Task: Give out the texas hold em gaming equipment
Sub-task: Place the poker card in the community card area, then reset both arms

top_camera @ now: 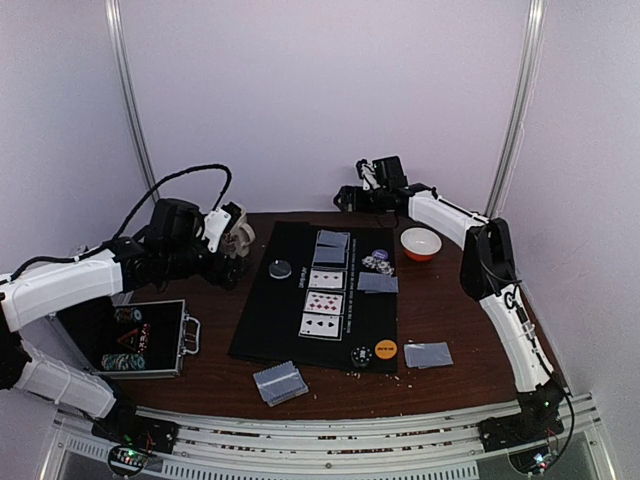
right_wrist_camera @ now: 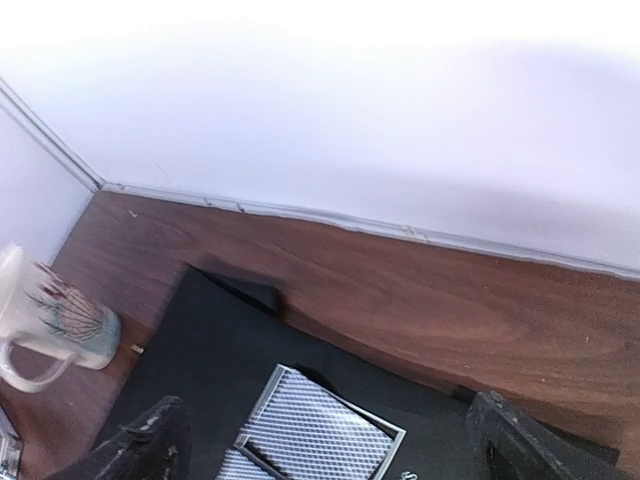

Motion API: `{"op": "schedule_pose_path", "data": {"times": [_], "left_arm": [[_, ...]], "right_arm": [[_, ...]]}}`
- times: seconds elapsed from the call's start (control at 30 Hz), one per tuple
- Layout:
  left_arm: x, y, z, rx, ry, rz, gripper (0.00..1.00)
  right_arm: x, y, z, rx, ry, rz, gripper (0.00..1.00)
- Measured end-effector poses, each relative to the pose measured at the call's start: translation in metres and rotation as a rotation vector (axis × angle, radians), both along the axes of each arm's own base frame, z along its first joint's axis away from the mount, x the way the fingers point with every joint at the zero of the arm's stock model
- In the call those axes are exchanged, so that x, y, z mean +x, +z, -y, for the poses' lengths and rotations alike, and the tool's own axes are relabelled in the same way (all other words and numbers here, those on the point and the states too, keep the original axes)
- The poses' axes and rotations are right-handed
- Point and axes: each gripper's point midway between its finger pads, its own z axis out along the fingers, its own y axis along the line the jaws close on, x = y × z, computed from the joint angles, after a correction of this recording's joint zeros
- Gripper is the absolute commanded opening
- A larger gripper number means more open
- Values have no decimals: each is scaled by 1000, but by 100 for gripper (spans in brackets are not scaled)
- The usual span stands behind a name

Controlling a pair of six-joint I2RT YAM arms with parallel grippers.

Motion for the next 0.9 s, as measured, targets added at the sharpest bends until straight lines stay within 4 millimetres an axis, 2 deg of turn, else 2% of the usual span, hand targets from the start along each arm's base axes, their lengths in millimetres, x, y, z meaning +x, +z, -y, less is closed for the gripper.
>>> {"op": "schedule_pose_path", "data": {"times": [0.13, 0.27, 0.4, 0.5, 0.53, 0.63, 0.7, 0.77, 0.83, 0.9], "left_arm": [[0, 0, 0, -2, -3, -2, 98], [-1, 3, -1, -8, 3, 2, 98], [-1, 12, -6, -29, 36, 21, 98], [4, 22, -18, -57, 88, 38, 98], [7, 25, -25, -70, 114, 41, 98], [19, 31, -53, -113, 212, 43, 98], [26, 37, -76, -146, 285, 49, 98], [34, 47, -106, -190, 369, 71, 98], [39, 61, -133, -233, 450, 112, 98], [44, 73, -165, -271, 553, 163, 98]], "right_arm": [[-11, 68, -7, 9, 34, 109, 100], [-36, 143, 5, -15, 31, 217, 100], [-77, 208, 43, -82, -28, 313, 100], [-112, 239, 95, -124, -115, 358, 100], [-124, 245, 108, -129, -137, 371, 100], [-152, 250, 184, -135, -275, 392, 100], [-171, 242, 228, -132, -365, 393, 100], [-197, 222, 273, -131, -463, 377, 100], [-219, 204, 299, -123, -520, 376, 100], [-240, 182, 314, -115, -552, 375, 100]]}}
